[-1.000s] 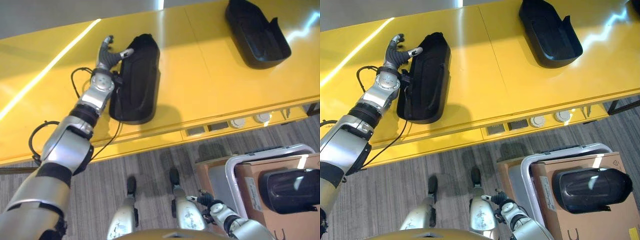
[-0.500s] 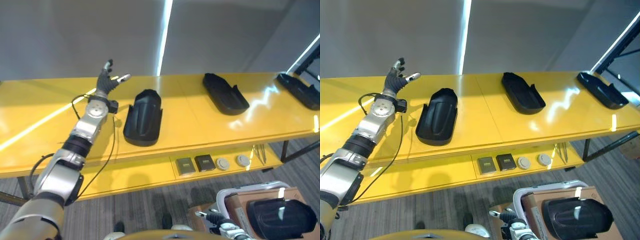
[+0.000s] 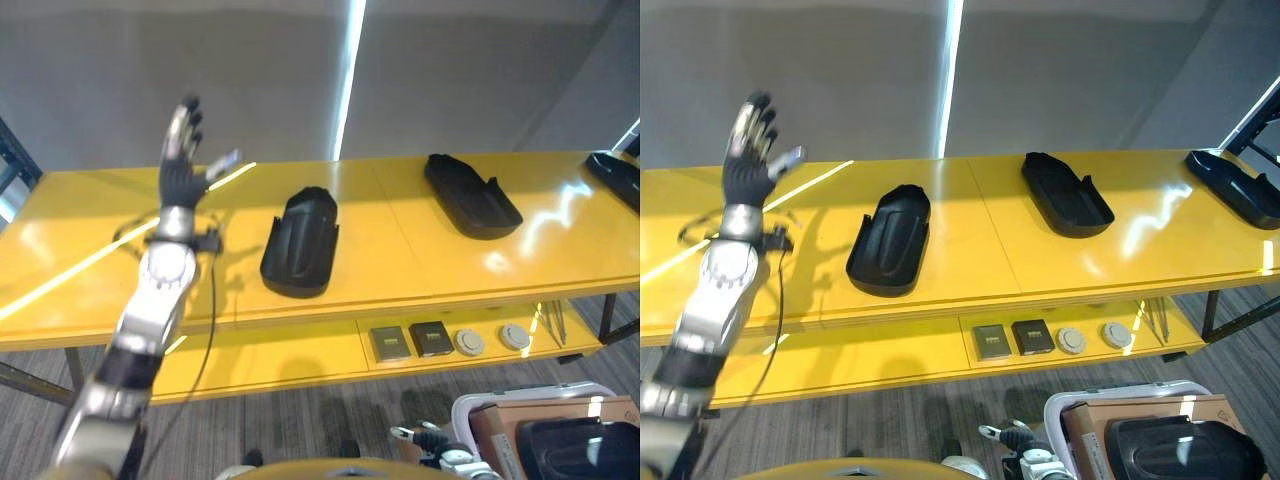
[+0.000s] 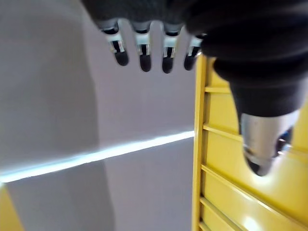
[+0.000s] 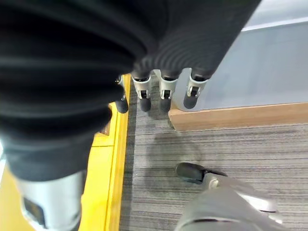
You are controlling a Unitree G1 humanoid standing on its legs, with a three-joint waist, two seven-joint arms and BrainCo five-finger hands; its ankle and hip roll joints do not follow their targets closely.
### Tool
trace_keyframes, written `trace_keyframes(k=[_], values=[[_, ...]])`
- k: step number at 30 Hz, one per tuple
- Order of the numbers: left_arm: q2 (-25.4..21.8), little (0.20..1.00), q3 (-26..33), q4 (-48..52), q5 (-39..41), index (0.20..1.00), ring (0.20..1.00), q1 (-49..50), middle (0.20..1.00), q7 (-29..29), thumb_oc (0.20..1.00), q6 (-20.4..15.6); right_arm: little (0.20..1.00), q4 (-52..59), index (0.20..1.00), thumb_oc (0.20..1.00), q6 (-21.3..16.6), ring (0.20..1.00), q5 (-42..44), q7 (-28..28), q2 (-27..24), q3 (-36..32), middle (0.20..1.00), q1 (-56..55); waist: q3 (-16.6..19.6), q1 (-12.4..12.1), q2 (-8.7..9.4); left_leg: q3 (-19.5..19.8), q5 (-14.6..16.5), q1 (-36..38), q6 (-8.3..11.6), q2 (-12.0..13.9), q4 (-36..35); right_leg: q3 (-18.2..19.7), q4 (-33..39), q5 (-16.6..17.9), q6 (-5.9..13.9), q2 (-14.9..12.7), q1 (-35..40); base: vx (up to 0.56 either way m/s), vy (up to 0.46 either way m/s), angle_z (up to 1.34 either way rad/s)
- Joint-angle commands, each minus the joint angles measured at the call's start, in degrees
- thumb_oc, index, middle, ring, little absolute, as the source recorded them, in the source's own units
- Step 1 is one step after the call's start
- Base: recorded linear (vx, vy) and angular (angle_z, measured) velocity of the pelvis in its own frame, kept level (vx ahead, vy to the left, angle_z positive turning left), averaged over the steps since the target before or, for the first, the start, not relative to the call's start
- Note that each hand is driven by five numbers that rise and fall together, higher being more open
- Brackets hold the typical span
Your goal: Move parts from the plastic box to the shelf.
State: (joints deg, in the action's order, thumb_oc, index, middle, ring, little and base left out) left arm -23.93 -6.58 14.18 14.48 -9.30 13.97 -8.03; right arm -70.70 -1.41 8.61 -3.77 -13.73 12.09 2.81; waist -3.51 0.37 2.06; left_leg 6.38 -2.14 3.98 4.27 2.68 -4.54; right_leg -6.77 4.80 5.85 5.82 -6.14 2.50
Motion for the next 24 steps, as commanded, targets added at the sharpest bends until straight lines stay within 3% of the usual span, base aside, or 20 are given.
trace_keyframes(k=[1, 4, 7, 8, 9, 10, 14, 19, 24], values=[[-1.2, 1.000, 2.5, 3.5, 2.1, 1.000, 1.000, 2.6, 1.000, -4.9, 1.000, -5.0, 1.000, -4.2, 1.000, 1.000, -1.6, 1.000, -0.7, 0.4, 1.8, -0.4, 1.000, 0.9, 0.9, -1.5, 1.53, 1.3, 2.4, -5.9, -0.88, 1.2, 3.6, 1.4, -3.1, -5.2, 3.62, -4.3, 0.5, -0.03, -0.058, 0.00], [0.4, 1.000, 2.4, 7.4, 8.8, 1.000, 1.000, 12.9, 1.000, -9.4, 1.000, -6.7, 1.000, -4.3, 1.000, 1.000, -2.2, 1.000, -1.5, 0.1, 2.5, 0.1, 1.000, 0.4, -0.3, -2.7, 1.26, 1.9, 2.1, -6.1, -0.67, 1.4, 3.4, 1.0, -3.1, -5.9, 3.15, -3.8, 0.8, -0.07, -0.058, 0.07], [-1.2, 1.000, 0.9, 8.6, 7.3, 1.000, 1.000, 16.8, 1.000, -11.5, 1.000, -7.5, 1.000, -4.8, 1.000, 1.000, -2.3, 1.000, -2.0, 0.0, 2.7, 0.4, 1.000, 0.2, -1.0, -3.2, 1.14, 2.5, 1.8, -6.6, -0.53, 1.4, 3.3, 0.4, -3.4, -6.2, 3.12, -3.6, 0.6, -0.05, -0.038, 0.15], [-1.8, 0.915, 0.3, 8.7, 8.1, 0.915, 0.915, 18.1, 0.915, -12.0, 0.915, -7.6, 1.000, -4.8, 1.000, 1.000, -2.4, 1.000, -2.2, -0.2, 2.6, 0.4, 1.000, 0.3, -1.2, -3.4, 1.06, 2.7, 1.7, -6.7, -0.47, 1.3, 3.3, 0.3, -3.6, -6.4, 3.10, -3.6, 0.5, -0.07, -0.042, 0.12], [-2.5, 0.435, -0.6, 8.6, 9.3, 0.435, 0.435, 19.6, 0.435, -13.0, 0.435, -7.4, 1.000, -4.9, 1.000, 1.000, -2.3, 1.000, -2.7, -0.4, 2.6, 0.8, 1.000, 0.3, -1.5, -3.7, 1.01, 3.0, 1.5, -7.1, -0.38, 1.3, 3.4, 0.1, -3.9, -6.5, 3.07, -3.5, 0.4, -0.06, -0.042, 0.04], [-3.7, 0.200, -1.7, 8.2, 9.0, 0.200, 0.200, 21.3, 0.200, -14.0, 0.200, -7.2, 1.000, -4.9, 1.000, 1.000, -2.4, 1.000, -2.9, -0.7, 2.5, 0.9, 1.000, 0.6, -1.8, -4.0, 0.86, 3.3, 1.4, -7.4, -0.33, 1.2, 3.6, -0.1, -4.1, -6.6, 2.98, -3.5, 0.2, -0.06, -0.035, 0.03], [-7.1, 0.200, -5.5, 6.8, 10.9, 0.200, 0.200, 24.6, 0.200, -17.3, 0.200, -6.3, 1.000, -3.9, 1.000, 1.000, -3.0, 1.000, -2.4, -1.9, 2.0, 0.5, 1.000, 1.4, -2.6, -4.2, 0.21, 3.9, 1.0, -8.2, -0.14, 1.1, 3.8, -0.5, -4.4, -6.7, 2.95, -3.4, -0.2, -0.04, -0.019, 0.13], [-6.8, 0.200, -10.7, 2.6, 13.5, 0.200, 0.200, 23.2, 0.200, -18.3, 0.200, -4.5, 1.000, -2.5, 1.000, 1.000, -3.4, 1.000, -1.9, -3.0, 1.8, 1.6, 1.000, 2.6, -4.4, -3.7, -0.56, 3.4, 0.2, -9.3, -0.17, 0.9, 3.3, -0.6, -4.6, -6.0, 3.15, -3.6, -1.9, -0.06, 0.000, 0.06], [-7.0, 0.200, -13.9, 1.9, 12.5, 0.200, 0.200, 19.4, 0.200, -18.8, 0.200, -4.9, 1.000, -1.5, 1.000, 1.000, -3.6, 1.000, -1.2, -3.5, 1.7, 2.2, 1.000, 3.3, -5.8, -2.7, -0.69, 2.1, -0.5, -9.8, -0.39, 1.5, 1.6, 0.2, -4.7, -4.9, 3.44, -3.5, -4.6, -0.06, 0.007, -0.04]])
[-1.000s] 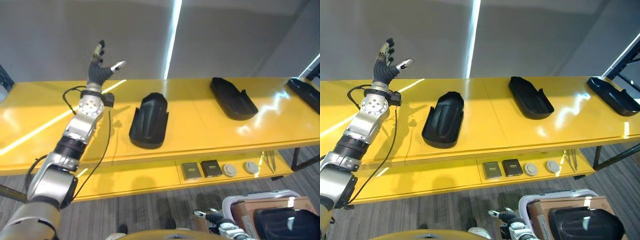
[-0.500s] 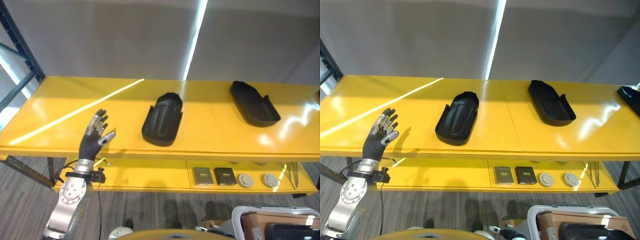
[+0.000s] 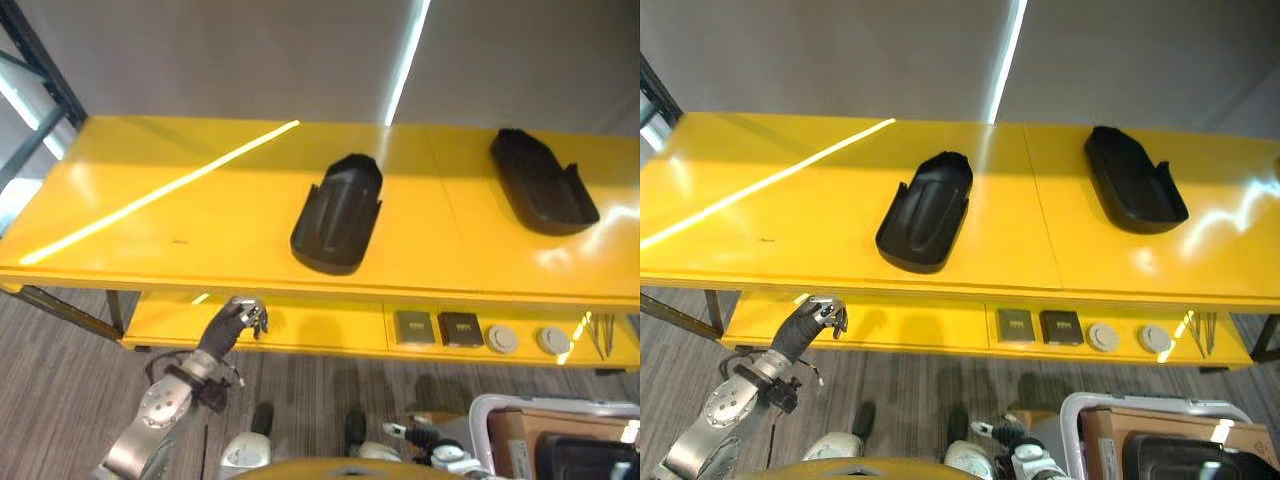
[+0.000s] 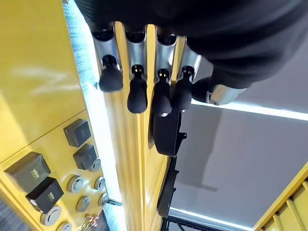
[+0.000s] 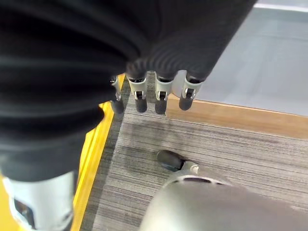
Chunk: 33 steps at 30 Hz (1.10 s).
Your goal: Move parts from the plastic box to the shelf.
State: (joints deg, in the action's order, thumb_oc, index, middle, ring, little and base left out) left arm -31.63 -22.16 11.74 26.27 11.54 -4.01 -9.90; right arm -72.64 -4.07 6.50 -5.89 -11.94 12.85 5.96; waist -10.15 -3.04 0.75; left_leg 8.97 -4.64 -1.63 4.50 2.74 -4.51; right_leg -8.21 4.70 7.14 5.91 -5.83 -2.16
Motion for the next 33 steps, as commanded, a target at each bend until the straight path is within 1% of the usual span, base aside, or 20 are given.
trace_keyframes(k=[1, 3, 8, 12, 20, 25, 29, 30, 33], values=[[1.3, 0.200, 0.4, 3.8, 0.9, 0.200, 0.200, -3.8, 0.200, -0.6, 0.200, -3.1, 1.000, 0.5, 1.000, 1.000, -0.9, 1.000, 0.5, -1.5, 0.0, 2.2, 1.000, -0.1, 0.6, 1.5, 0.95, -1.4, 1.7, -4.6, -0.60, 1.8, 1.0, 2.2, -4.1, -5.7, 3.46, -3.7, -1.1, -0.04, 0.000, -0.11], [2.1, 0.200, -0.9, 3.1, -0.3, 0.200, 0.200, -6.5, 0.200, 0.2, 0.200, -3.4, 1.000, 0.5, 1.000, 1.000, -0.8, 1.000, 0.1, -1.7, 0.0, 2.7, 1.000, -0.2, 0.3, 2.1, 1.36, -2.0, 1.6, -4.9, -0.61, 2.0, 0.8, 2.7, -3.8, -5.3, 3.50, -3.6, -1.8, -0.03, -0.006, -0.22], [6.1, 0.200, -3.7, 0.0, -1.7, 0.200, 0.200, -14.2, 0.200, 2.8, 0.200, -4.0, 1.000, -0.5, 1.000, 1.000, -0.2, 1.000, 0.1, -2.4, 0.4, 3.0, 1.000, -0.3, -0.1, 3.5, 2.15, -3.2, 1.2, -6.0, -0.41, 2.3, 0.1, 3.6, -2.8, -4.4, 3.64, -3.6, -3.5, -0.01, -0.015, -0.22], [7.8, 0.200, -4.4, -2.5, -2.9, 0.200, 0.200, -17.7, 0.200, 4.5, 0.200, -4.1, 1.000, -0.6, 1.000, 1.000, 0.0, 1.000, 0.7, -2.4, 0.9, 3.4, 1.000, -1.1, 0.1, 4.5, 2.67, -4.1, 1.2, -6.1, -0.22, 2.6, -0.1, 4.4, -2.1, -4.0, 3.62, -3.4, -3.9, 0.04, -0.014, -0.08], [9.2, 0.200, -5.4, -6.9, -2.8, 0.200, 0.200, -20.9, 0.200, 5.4, 0.200, -3.7, 1.000, 0.2, 1.000, 1.000, -0.1, 1.000, 2.0, -2.5, 1.3, 3.7, 1.000, -0.3, -0.4, 5.3, 2.55, -4.8, 1.0, -6.6, -0.08, 2.6, -0.2, 5.1, -1.6, -3.5, 3.71, -3.4, -4.7, 0.01, -0.003, -0.05], [9.7, 0.200, -4.7, -8.8, -3.7, 0.200, 0.200, -22.6, 0.200, 7.0, 0.200, -4.7, 1.000, 1.1, 1.000, 1.000, -0.4, 1.000, 2.8, -2.7, 1.6, 4.0, 1.000, -0.2, -0.8, 5.7, 2.51, -5.2, 0.9, -7.3, -0.05, 2.7, -0.2, 5.5, -1.4, -3.1, 3.77, -3.5, -5.6, 0.00, -0.005, -0.05], [10.9, 0.200, -3.5, -10.2, -3.3, 0.200, 0.200, -25.9, 0.200, 9.5, 0.200, -5.8, 1.000, 0.8, 1.000, 1.000, -0.5, 1.000, 3.0, -2.8, 1.7, 4.2, 1.000, -0.3, -1.1, 6.1, 2.32, -5.8, 0.8, -7.9, 0.00, 2.7, -0.2, 5.8, -1.2, -2.7, 3.87, -3.6, -6.6, 0.01, -0.001, -0.06], [12.0, 0.200, -3.6, -11.1, -2.9, 0.200, 0.200, -27.8, 0.200, 10.8, 0.200, -6.1, 1.000, 0.7, 1.000, 1.000, -0.4, 1.000, 3.0, -2.9, 1.7, 4.2, 1.000, -0.2, -1.1, 6.4, 2.27, -5.9, 0.8, -8.1, -0.01, 2.6, -0.3, 6.0, -1.2, -2.6, 3.89, -3.6, -6.9, 0.01, -0.006, -0.13], [12.7, 0.200, -3.8, -11.9, -3.3, 0.200, 0.200, -30.2, 0.200, 11.9, 0.200, -6.4, 1.000, 0.5, 1.000, 1.000, -0.4, 1.000, 2.9, -3.1, 1.7, 4.4, 1.000, -0.1, -1.2, 6.7, 2.23, -6.1, 0.7, -8.2, 0.06, 2.7, -0.3, 6.1, -1.1, -2.5, 3.93, -3.7, -7.2, 0.01, -0.004, -0.08]])
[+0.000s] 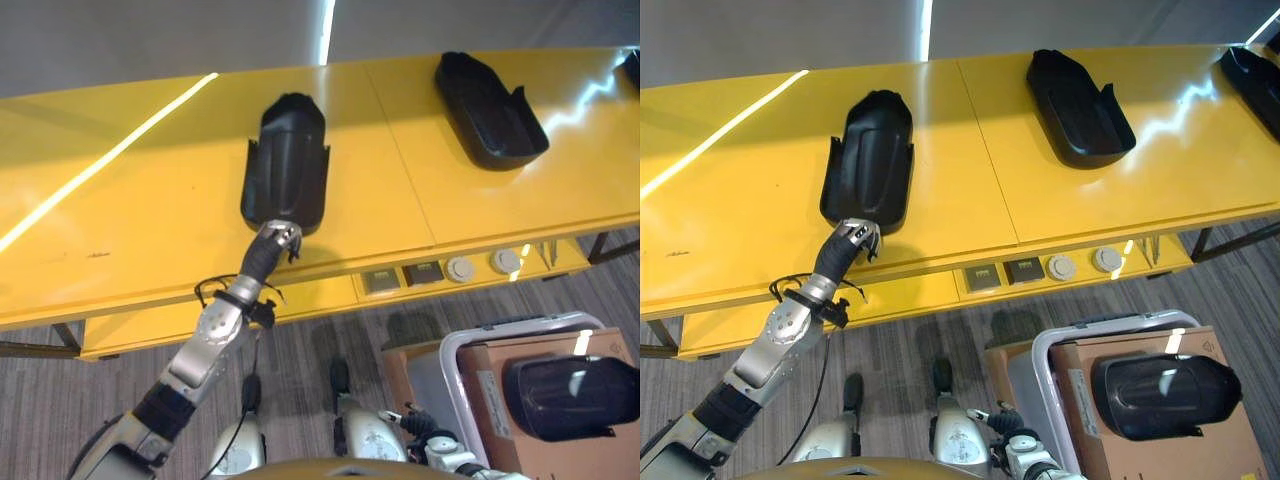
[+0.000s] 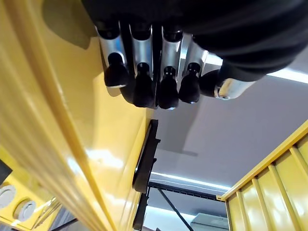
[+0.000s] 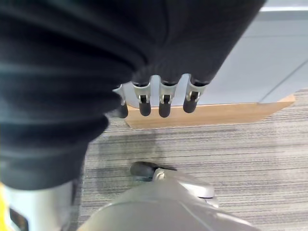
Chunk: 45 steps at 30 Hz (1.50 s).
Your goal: Move parts from the plastic box to the shelf.
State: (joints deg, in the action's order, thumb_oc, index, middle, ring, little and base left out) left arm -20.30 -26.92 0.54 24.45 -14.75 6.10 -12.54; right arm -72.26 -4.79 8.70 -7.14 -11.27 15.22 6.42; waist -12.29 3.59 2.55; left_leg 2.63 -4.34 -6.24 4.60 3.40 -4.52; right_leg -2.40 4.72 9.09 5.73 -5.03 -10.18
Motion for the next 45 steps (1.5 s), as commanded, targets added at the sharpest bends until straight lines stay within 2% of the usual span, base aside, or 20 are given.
trace_keyframes(k=[1, 7, 16, 23, 26, 28, 30, 33, 36, 40, 43, 44, 45], values=[[1.8, 0.200, 0.6, -1.5, -1.9, 0.200, 0.200, -5.2, 0.200, 2.4, 0.200, -3.9, 1.000, 0.1, 1.000, 1.000, 0.4, 1.000, 0.7, -1.9, 1.0, 2.2, 1.000, -0.5, 1.0, 0.3, 0.39, 0.1, 0.4, -3.7, -0.06, 2.0, -0.3, 0.5, -1.1, -4.4, 4.12, -4.5, 0.7, 0.01, 0.001, -0.05], [3.5, 0.200, -0.7, -4.4, -3.0, 0.200, 0.200, -10.3, 0.200, 4.5, 0.200, -3.8, 1.000, 0.1, 1.000, 1.000, 0.2, 1.000, 1.3, -2.2, 0.9, 2.4, 1.000, -0.3, 1.1, 1.5, 0.39, -0.5, 0.6, -3.5, -0.14, 2.2, -0.3, 1.2, -1.1, -4.3, 4.21, -4.5, 0.2, 0.01, 0.002, -0.03], [3.1, 0.200, 0.3, -3.9, -3.8, 0.200, 0.200, -10.5, 0.200, 5.6, 0.200, -4.0, 1.000, -0.5, 1.000, 1.000, 0.1, 1.000, 1.6, -2.5, 1.1, 2.0, 1.000, -0.6, 1.5, 1.7, 0.24, -0.7, 0.8, -2.9, -0.12, 2.3, -0.4, 1.6, -0.9, -4.5, 4.23, -4.5, 0.7, 0.01, 0.000, -0.03], [-2.9, 0.200, 5.4, 10.0, -5.4, 0.200, 0.200, 2.2, 0.200, 1.0, 0.200, -4.2, 1.000, -1.0, 1.000, 1.000, 0.4, 1.000, 0.6, -1.9, 1.2, 0.4, 1.000, -1.9, 4.5, -0.4, -0.19, 0.3, 2.0, 0.7, 0.05, 2.5, -0.3, 0.2, -1.2, -6.5, 3.81, -4.1, 5.2, 0.04, -0.017, 0.01], [-4.3, 1.000, 7.7, 14.7, -4.4, 1.000, 1.000, 9.1, 1.000, -0.5, 1.000, -4.2, 1.000, -1.2, 1.000, 1.000, 0.7, 1.000, -0.4, -1.8, 1.3, 0.3, 1.000, -1.8, 5.8, -1.6, -0.07, 1.0, 2.6, 2.6, 0.12, 2.9, 0.2, -0.5, -2.1, -7.9, 3.45, -3.8, 7.4, 0.03, -0.022, 0.14], [-4.6, 1.000, 8.4, 15.7, -4.1, 1.000, 1.000, 11.3, 1.000, -0.7, 1.000, -4.2, 1.000, -1.1, 1.000, 1.000, 0.7, 1.000, -0.9, -1.9, 1.3, 0.5, 1.000, -1.5, 6.4, -2.1, 0.07, 1.2, 2.8, 3.2, 0.14, 3.0, 0.4, -0.8, -2.3, -8.3, 3.36, -3.7, 8.3, 0.02, -0.019, 0.17], [-4.9, 1.000, 9.2, 17.1, -3.8, 1.000, 1.000, 15.4, 1.000, -1.1, 1.000, -4.0, 1.000, -1.6, 1.000, 1.000, 0.9, 1.000, -2.3, -2.2, 1.6, 1.3, 1.000, -0.5, 7.6, -3.6, 0.47, 2.4, 3.6, 4.6, 0.14, 3.4, 1.2, -1.4, -2.9, -9.3, 3.00, -3.4, 10.4, 0.05, -0.019, 0.22], [-6.8, 1.000, 9.6, 17.6, -7.8, 1.000, 1.000, 19.1, 1.000, -0.1, 1.000, -3.7, 1.000, -1.6, 1.000, 1.000, 0.8, 1.000, -2.2, -3.4, 2.4, 1.4, 1.000, 0.5, 9.2, -5.3, 1.49, 3.8, 4.0, 6.1, 0.11, 3.8, 1.9, -2.2, -3.1, -9.9, 2.79, -3.1, 13.2, 0.03, 0.006, 0.27], [-8.6, 1.000, 10.1, 17.9, -10.3, 1.000, 1.000, 19.3, 1.000, 1.1, 1.000, -4.1, 1.000, -1.0, 1.000, 1.000, 0.4, 1.000, -1.1, -4.0, 2.8, 1.0, 1.000, -0.1, 9.7, -5.6, 2.29, 4.3, 4.7, 6.4, -0.11, 3.3, 2.7, -2.6, -3.4, -9.9, 3.02, -3.6, 13.9, 0.00, 0.063, 0.17], [-9.0, 1.000, 9.3, 16.7, -11.5, 1.000, 1.000, 18.3, 1.000, 1.7, 1.000, -3.9, 1.000, -1.6, 1.000, 1.000, 0.9, 1.000, 1.1, -4.1, 3.2, -1.3, 1.000, -2.6, 9.7, -5.2, 3.30, 3.7, 6.3, 6.7, -1.48, 1.5, 4.0, -1.8, -5.6, -9.4, 4.09, -5.3, 13.3, -0.01, 0.148, 0.06], [-9.3, 1.000, 8.3, 16.4, -12.2, 1.000, 1.000, 17.1, 1.000, 1.4, 1.000, -3.7, 1.000, -3.2, 1.000, 1.000, 1.8, 1.000, 1.8, -4.4, 3.8, -3.5, 1.000, -5.2, 8.6, -3.7, 3.91, 2.6, 7.9, 7.0, -2.46, 0.0, 5.3, -0.4, -8.3, -8.5, 5.59, -6.8, 11.9, -0.07, 0.200, -0.04], [-9.5, 1.000, 7.8, 15.8, -12.5, 1.000, 1.000, 16.1, 1.000, 1.3, 1.000, -3.8, 1.000, -3.8, 1.000, 1.000, 2.3, 1.000, 0.6, -4.9, 3.7, -4.0, 1.000, -5.7, 8.1, -3.1, 4.15, 1.9, 8.2, 6.5, -2.81, -0.5, 6.1, 0.2, -8.4, -7.5, 6.14, -7.4, 11.0, -0.17, 0.258, -0.21], [-9.6, 1.000, 8.0, 15.4, -13.3, 1.000, 1.000, 14.9, 1.000, 2.0, 1.000, -4.5, 1.000, -4.5, 1.000, 1.000, 2.8, 1.000, -0.8, -6.7, 3.3, -4.7, 1.000, -5.8, 7.6, -2.0, 4.04, -0.1, 9.0, 6.3, -3.59, -1.4, 6.6, 1.4, -7.3, -4.0, 7.33, -8.8, 9.2, -0.20, 0.282, -0.36]])
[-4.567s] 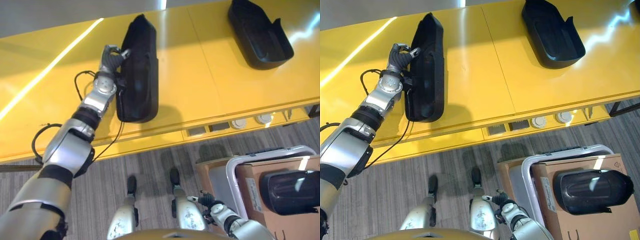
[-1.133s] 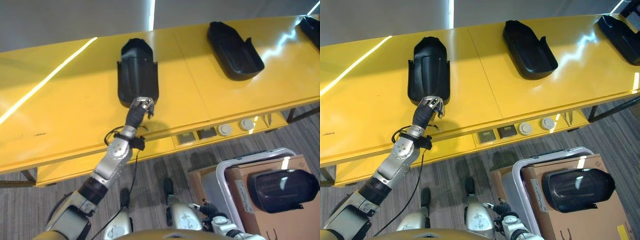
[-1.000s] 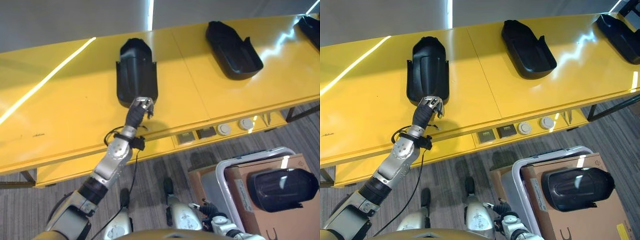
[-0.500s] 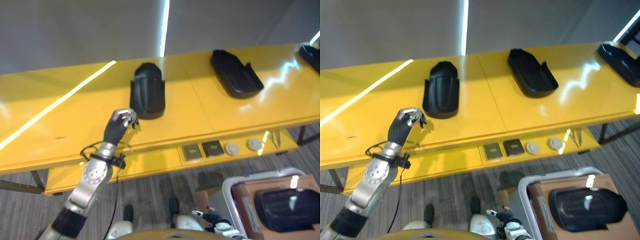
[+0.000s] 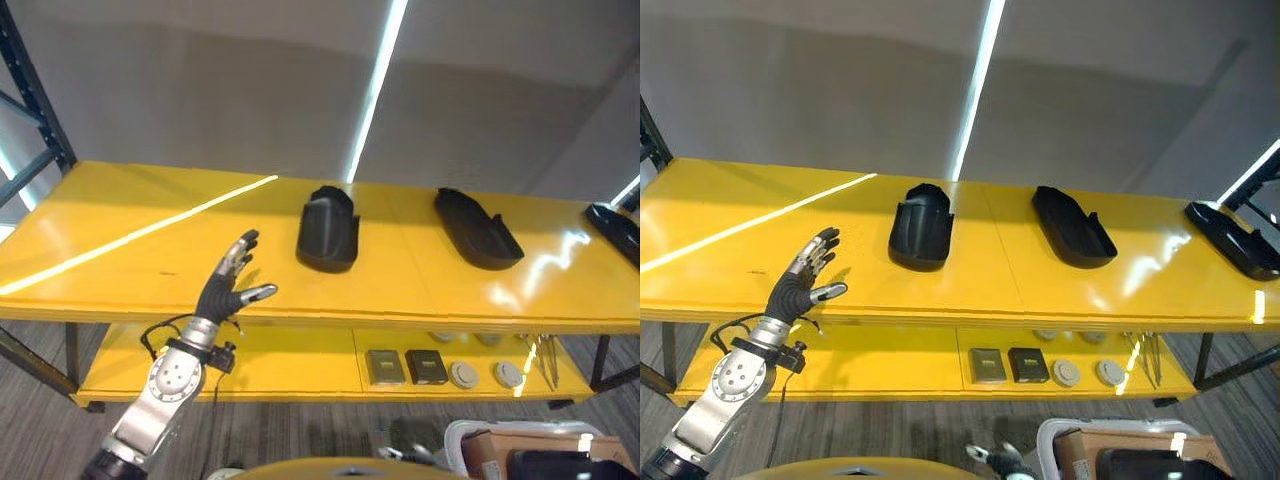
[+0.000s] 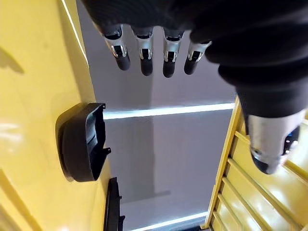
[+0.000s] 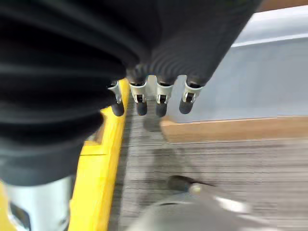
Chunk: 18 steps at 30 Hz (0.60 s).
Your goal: Move parts from the plastic box to the shelf.
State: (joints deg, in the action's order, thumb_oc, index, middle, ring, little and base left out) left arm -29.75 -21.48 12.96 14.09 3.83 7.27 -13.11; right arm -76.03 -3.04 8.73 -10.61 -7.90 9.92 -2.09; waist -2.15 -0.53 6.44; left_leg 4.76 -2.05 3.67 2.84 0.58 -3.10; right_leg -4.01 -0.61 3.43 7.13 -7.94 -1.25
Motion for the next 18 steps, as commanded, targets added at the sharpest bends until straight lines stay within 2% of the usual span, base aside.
trace_keyframes(k=[1, 2, 3, 4, 6, 10, 11, 13, 14, 15, 17, 18], values=[[0.0, 1.000, 2.9, 2.8, -2.5, 1.000, 1.000, -3.9, 1.000, 1.5, 1.000, -4.3, 1.000, -1.0, 1.000, 1.000, 1.2, 1.000, -0.7, -4.1, -0.2, -0.5, 1.000, 2.8, -2.7, 2.7, 0.03, -3.9, 6.9, -3.6, -2.16, 1.1, 5.4, 4.0, -1.4, 3.9, 6.52, -6.5, -1.0, -0.15, 0.212, -0.59], [0.0, 1.000, 2.9, 2.7, -2.5, 1.000, 1.000, -3.9, 1.000, 1.5, 1.000, -4.4, 1.000, -1.0, 1.000, 1.000, 1.2, 1.000, -0.7, -4.1, -0.2, -0.5, 1.000, 2.8, -2.7, 2.4, 0.03, -4.2, 7.0, -3.6, -2.20, 1.1, 5.4, 4.4, -1.3, 4.0, 6.57, -6.5, -1.1, -0.18, 0.202, -1.11], [0.1, 1.000, 3.7, 1.9, -2.3, 1.000, 1.000, -5.0, 1.000, 2.6, 1.000, -5.0, 1.000, -1.1, 1.000, 1.000, 1.2, 1.000, 0.4, -4.5, -0.6, -2.3, 1.000, 2.9, -3.9, 3.6, -0.61, -7.8, 7.1, -3.3, -2.62, 1.7, 5.7, 4.4, -1.5, 5.9, 7.11, -6.3, -4.5, -0.15, 0.129, -0.95], [0.1, 1.000, 3.7, 1.8, -2.3, 1.000, 1.000, -5.1, 1.000, 2.6, 1.000, -5.0, 1.000, -1.0, 1.000, 1.000, 1.2, 1.000, 0.4, -4.5, -0.6, -2.3, 1.000, 3.0, -3.8, 3.5, -0.52, -8.0, 6.9, -3.5, -2.62, 1.7, 5.6, 4.6, -1.5, 6.2, 7.10, -6.4, -4.8, -0.21, 0.201, -1.50], [-0.2, 1.000, 4.9, 0.4, -5.1, 1.000, 1.000, -6.1, 1.000, 3.8, 1.000, -5.2, 1.000, -1.0, 1.000, 1.000, 0.9, 1.000, 0.4, -4.3, -1.2, -3.5, 1.000, 1.6, -4.2, 3.1, -1.41, -11.9, 7.2, -3.2, -2.97, 2.3, 5.5, -2.8, -2.3, 4.3, 5.58, -7.6, -5.5, -0.18, 0.147, -1.48], [0.6, 1.000, 7.4, -2.3, -8.2, 1.000, 1.000, -6.5, 1.000, 5.7, 1.000, -5.2, 1.000, -0.8, 1.000, 1.000, 0.3, 1.000, -0.9, -3.1, -2.0, -4.4, 1.000, -1.4, -4.3, 2.6, -1.90, -18.0, 7.4, -2.6, -3.03, 4.0, 6.1, -14.9, -6.6, 1.3, 3.40, -9.2, -4.8, -0.15, 0.038, -1.40], [0.7, 1.000, 8.5, -2.1, -8.5, 1.000, 1.000, -6.5, 1.000, 6.3, 1.000, -4.9, 1.000, -1.1, 1.000, 1.000, 0.5, 1.000, -1.7, -2.8, -2.1, -4.5, 1.000, -1.9, -4.3, 1.5, -2.37, -19.2, 8.5, -2.1, -2.86, 5.0, 6.6, -19.4, -9.9, -0.8, 3.57, -10.2, -3.8, -0.10, -0.034, -1.26], [1.4, 1.000, 10.3, -2.5, -9.3, 1.000, 1.000, -5.9, 1.000, 7.0, 1.000, -4.6, 1.000, -2.3, 1.000, 1.000, 0.8, 1.000, -2.0, -2.4, -2.4, -5.3, 1.000, -2.9, -4.1, 0.6, -2.13, -22.3, 8.4, -2.1, -2.48, 6.0, 7.3, -25.1, -12.2, -1.8, 3.34, -11.5, -2.0, -0.08, -0.100, -1.43], [1.9, 1.000, 10.6, -2.8, -9.5, 1.000, 1.000, -5.5, 1.000, 7.1, 1.000, -4.5, 1.000, -2.6, 1.000, 1.000, 0.9, 1.000, -1.9, -2.2, -2.2, -5.5, 1.000, -3.1, -3.8, 0.6, -1.80, -23.8, 8.4, -1.9, -2.08, 6.4, 7.7, -25.6, -11.2, -1.9, 3.61, -11.2, -0.8, 0.00, -0.188, -1.03], [2.0, 1.000, 11.1, -3.1, -9.9, 1.000, 1.000, -4.8, 1.000, 7.0, 1.000, -4.5, 1.000, -3.0, 1.000, 1.000, 1.0, 1.000, -1.9, -2.1, -2.0, -5.5, 1.000, -3.4, -3.3, 0.7, -1.58, -24.6, 8.5, -1.5, -1.77, 6.7, 8.0, -24.5, -8.7, -2.1, 3.49, -9.8, 0.4, 0.04, -0.223, -0.98], [2.9, 1.000, 11.8, -4.2, -9.5, 1.000, 1.000, -3.7, 1.000, 6.7, 1.000, -4.3, 1.000, -4.0, 1.000, 1.000, 1.4, 1.000, -1.6, -2.0, -1.4, -5.9, 1.000, -3.9, -2.5, 1.1, -1.93, -25.3, 8.4, -1.4, -0.90, 7.8, 9.1, -22.6, -4.6, -3.3, 2.94, -7.7, 1.8, 0.09, -0.262, -0.99], [3.7, 1.000, 12.2, -4.5, -8.6, 1.000, 1.000, -3.0, 1.000, 6.4, 1.000, -4.3, 1.000, -4.7, 1.000, 1.000, 1.6, 1.000, -1.8, -1.9, -1.4, -5.5, 1.000, -3.9, -2.2, 1.0, -2.34, -25.7, 8.4, -1.6, -0.18, 9.2, 11.0, -21.8, -3.4, -3.5, 2.33, -6.6, 2.4, 0.14, -0.349, -1.02]])
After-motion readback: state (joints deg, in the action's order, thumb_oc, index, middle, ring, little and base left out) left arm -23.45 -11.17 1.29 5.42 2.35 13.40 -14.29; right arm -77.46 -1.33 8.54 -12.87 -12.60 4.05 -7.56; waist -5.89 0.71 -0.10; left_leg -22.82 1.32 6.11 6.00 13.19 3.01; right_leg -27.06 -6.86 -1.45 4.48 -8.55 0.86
